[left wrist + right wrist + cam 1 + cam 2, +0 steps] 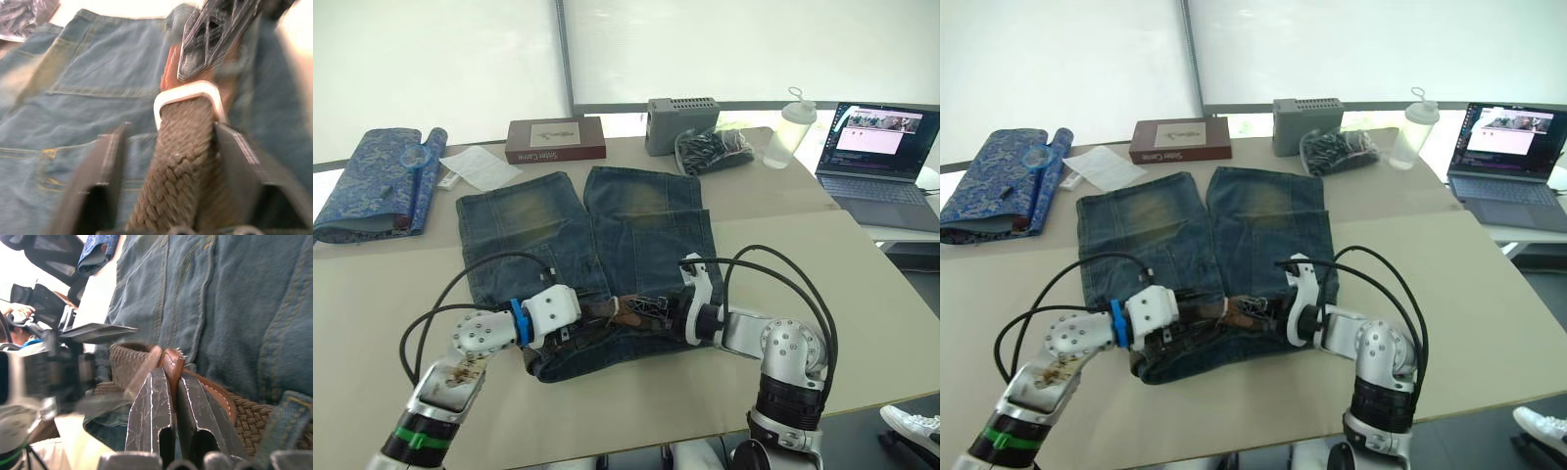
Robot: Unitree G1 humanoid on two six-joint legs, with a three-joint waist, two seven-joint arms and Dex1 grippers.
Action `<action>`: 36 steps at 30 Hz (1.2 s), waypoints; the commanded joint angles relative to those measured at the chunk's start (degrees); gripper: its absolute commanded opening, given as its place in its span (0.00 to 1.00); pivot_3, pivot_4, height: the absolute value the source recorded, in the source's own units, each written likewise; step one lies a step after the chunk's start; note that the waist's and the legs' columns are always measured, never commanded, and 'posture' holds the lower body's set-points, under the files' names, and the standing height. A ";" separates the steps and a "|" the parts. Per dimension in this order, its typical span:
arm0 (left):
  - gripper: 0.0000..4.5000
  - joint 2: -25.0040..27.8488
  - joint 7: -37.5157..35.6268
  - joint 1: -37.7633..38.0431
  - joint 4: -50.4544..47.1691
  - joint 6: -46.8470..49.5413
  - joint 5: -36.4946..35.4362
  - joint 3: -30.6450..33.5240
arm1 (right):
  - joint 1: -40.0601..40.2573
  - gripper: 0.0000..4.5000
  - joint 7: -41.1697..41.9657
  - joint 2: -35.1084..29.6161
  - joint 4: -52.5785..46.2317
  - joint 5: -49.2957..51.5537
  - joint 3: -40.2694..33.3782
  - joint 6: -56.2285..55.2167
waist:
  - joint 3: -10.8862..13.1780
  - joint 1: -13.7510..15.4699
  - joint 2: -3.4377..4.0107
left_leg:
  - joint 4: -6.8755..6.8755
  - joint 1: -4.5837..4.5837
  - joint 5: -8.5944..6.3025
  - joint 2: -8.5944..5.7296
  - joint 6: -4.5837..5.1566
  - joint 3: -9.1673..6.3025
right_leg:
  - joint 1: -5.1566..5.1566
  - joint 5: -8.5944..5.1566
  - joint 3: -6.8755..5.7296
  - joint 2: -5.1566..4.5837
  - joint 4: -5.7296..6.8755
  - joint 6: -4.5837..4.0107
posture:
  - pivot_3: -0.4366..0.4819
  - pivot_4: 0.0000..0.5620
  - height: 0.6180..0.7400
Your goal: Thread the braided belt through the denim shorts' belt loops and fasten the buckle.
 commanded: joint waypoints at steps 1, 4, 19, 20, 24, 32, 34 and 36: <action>0.75 2.97 -2.23 1.91 -7.33 12.07 -12.03 4.52 | -1.36 0.00 -0.64 -0.67 -2.74 1.94 -1.93 0.16 | 0.02 -0.01 0.04 | 0.00 0.02 0.00 0.00 0.00 0.00 | 0.02 0.00 0.00 0.00 0.00 0.00 | 0.48 0.27 1.00; 0.75 6.14 -3.60 4.80 -8.96 21.46 -20.41 7.09 | -1.39 0.00 -1.17 -1.41 -3.59 1.85 -2.65 0.24 | 0.04 -0.11 0.07 | 0.00 0.04 0.00 0.01 0.00 0.00 | 0.05 -0.01 -0.01 0.06 0.00 0.00 | 0.48 0.27 1.00; 0.00 4.66 -0.06 11.66 13.43 2.25 -1.43 -0.23 | 2.99 0.00 -3.48 -20.81 -16.02 -1.57 -5.29 0.36 | -0.10 1.10 0.89 | -0.12 0.46 0.00 0.15 0.00 0.02 | 0.56 -0.06 -0.03 -0.12 -0.25 -0.02 | 0.48 0.27 1.00; 0.00 4.90 -0.47 11.79 14.54 0.85 -1.03 -0.29 | 3.98 0.00 -3.26 -23.57 -17.08 -1.86 -4.69 0.00 | -0.08 1.23 0.97 | -0.12 0.53 0.00 0.17 0.00 0.01 | 0.66 -0.13 -0.08 -0.12 -0.27 0.00 | 0.48 0.27 1.00; 0.00 5.72 -1.11 11.48 19.81 -4.23 0.61 -0.25 | 9.02 0.00 -0.75 -35.17 -19.65 -2.45 -1.34 -2.73 | -0.14 1.14 1.09 | -0.26 0.87 0.00 0.29 0.00 0.02 | 1.02 -0.68 -0.08 -0.16 -0.33 0.51 | 0.48 0.27 1.00; 0.00 6.34 -3.75 10.29 24.49 -12.55 0.34 0.86 | 14.56 0.00 4.22 -44.82 -16.69 -4.25 8.48 -16.13 | -0.16 1.28 1.10 | -0.27 0.95 0.00 0.36 0.00 0.06 | 1.13 -0.74 -0.10 -0.13 -0.35 0.59 | 0.48 0.27 1.00; 0.00 5.90 -3.78 11.40 20.69 -10.27 -3.30 3.13 | 14.48 0.00 4.46 -40.21 -15.61 -1.72 6.63 -18.65 | -0.10 1.07 1.01 | -0.28 0.92 0.00 0.37 0.00 0.06 | 1.07 -0.74 -0.09 -0.13 -0.35 0.59 | 0.48 0.27 1.00; 0.00 2.97 -2.85 12.70 15.72 -8.30 -11.20 7.84 | 18.93 0.18 7.67 -42.40 -15.46 -5.59 8.57 -27.49 | -0.05 0.98 0.94 | -0.28 0.84 -0.01 0.53 -0.01 0.06 | 1.01 -0.73 -0.05 -0.10 -0.37 0.59 | 0.48 0.27 1.00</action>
